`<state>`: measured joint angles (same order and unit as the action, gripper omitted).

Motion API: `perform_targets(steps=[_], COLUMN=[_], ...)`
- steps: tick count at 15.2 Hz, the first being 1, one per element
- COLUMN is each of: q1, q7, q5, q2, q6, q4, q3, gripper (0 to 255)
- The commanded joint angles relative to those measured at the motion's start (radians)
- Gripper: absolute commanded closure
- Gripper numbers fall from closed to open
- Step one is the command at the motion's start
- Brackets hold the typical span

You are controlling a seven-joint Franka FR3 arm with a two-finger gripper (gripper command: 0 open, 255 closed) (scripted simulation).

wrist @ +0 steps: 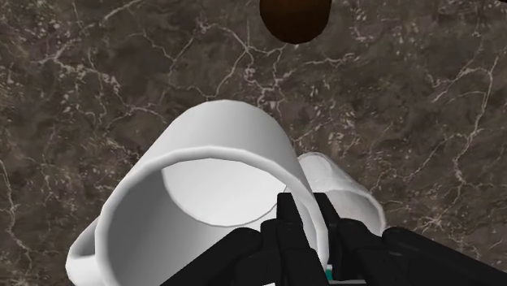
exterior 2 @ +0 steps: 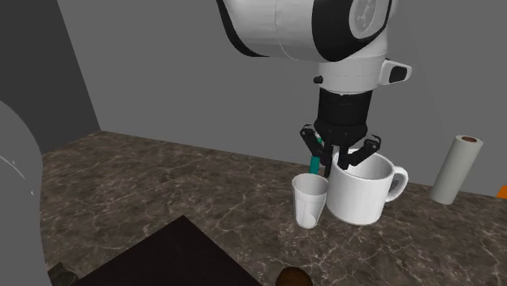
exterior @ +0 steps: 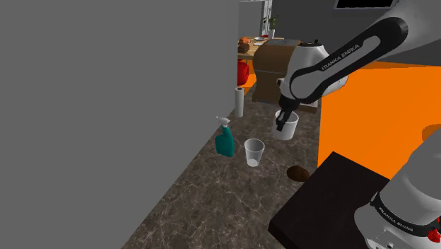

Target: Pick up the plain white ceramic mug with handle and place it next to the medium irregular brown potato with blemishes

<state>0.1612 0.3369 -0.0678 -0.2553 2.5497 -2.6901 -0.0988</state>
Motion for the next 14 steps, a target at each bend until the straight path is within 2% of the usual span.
perform_targets(steps=[1, 11, 14], q1=[0.025, 0.142, 0.145], q7=[0.065, 0.366, 0.392], q5=[0.005, 0.023, 0.014], q2=[-0.010, 0.050, 0.081], q6=[-0.004, -0.022, 0.008], q4=[-0.007, 0.061, 0.061], q3=[0.043, 0.244, 0.258], gripper=[255, 255, 255])
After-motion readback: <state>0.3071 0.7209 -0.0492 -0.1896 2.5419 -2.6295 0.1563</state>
